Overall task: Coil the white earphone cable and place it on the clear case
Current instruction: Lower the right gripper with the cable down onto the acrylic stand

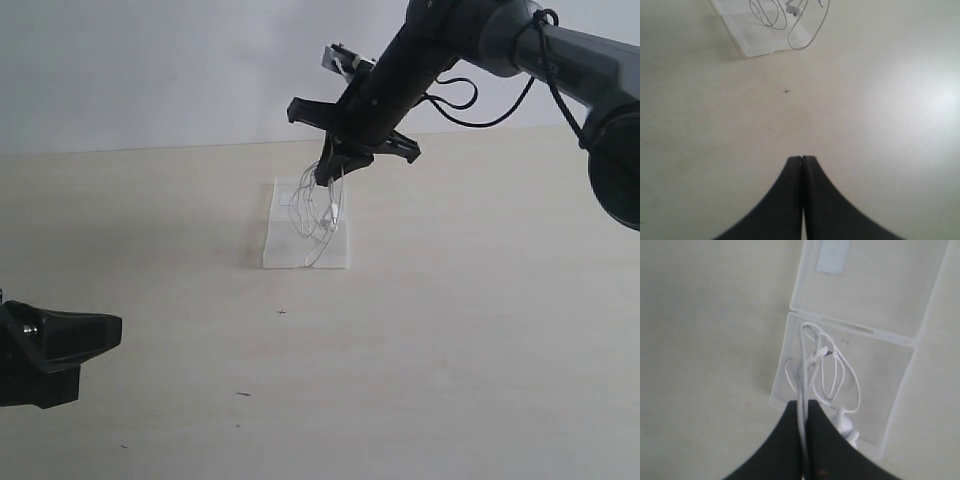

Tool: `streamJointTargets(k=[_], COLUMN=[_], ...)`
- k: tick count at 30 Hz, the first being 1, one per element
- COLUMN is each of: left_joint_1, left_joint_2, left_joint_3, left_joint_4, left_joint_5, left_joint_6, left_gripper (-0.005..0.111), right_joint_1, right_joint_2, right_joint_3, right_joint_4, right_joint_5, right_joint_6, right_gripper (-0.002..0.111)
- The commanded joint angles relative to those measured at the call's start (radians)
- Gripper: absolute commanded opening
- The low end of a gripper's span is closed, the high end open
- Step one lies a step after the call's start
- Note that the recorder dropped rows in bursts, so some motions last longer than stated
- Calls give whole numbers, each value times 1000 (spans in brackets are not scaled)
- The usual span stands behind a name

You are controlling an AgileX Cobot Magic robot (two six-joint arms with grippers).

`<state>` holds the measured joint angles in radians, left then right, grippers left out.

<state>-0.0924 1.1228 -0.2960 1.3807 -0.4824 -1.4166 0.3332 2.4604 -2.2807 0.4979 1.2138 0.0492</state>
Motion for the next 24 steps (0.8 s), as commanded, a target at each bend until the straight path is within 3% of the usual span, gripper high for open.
streamJointTargets(k=[1,24], left_joint_1=[3,3], left_joint_2=[-7,-7], left_joint_3=[2,2], left_joint_4=[-9,-5], left_joint_5=[-9,-11], left_joint_6=[0,0], left_gripper=[0,0], right_joint_1=[-1,-1], right_joint_2=[-3,84], right_joint_3=[-9,-9], right_joint_4=[16,33], right_joint_5=[-58,-225], right_joint_6=[-60,-113], right_gripper=[0,0])
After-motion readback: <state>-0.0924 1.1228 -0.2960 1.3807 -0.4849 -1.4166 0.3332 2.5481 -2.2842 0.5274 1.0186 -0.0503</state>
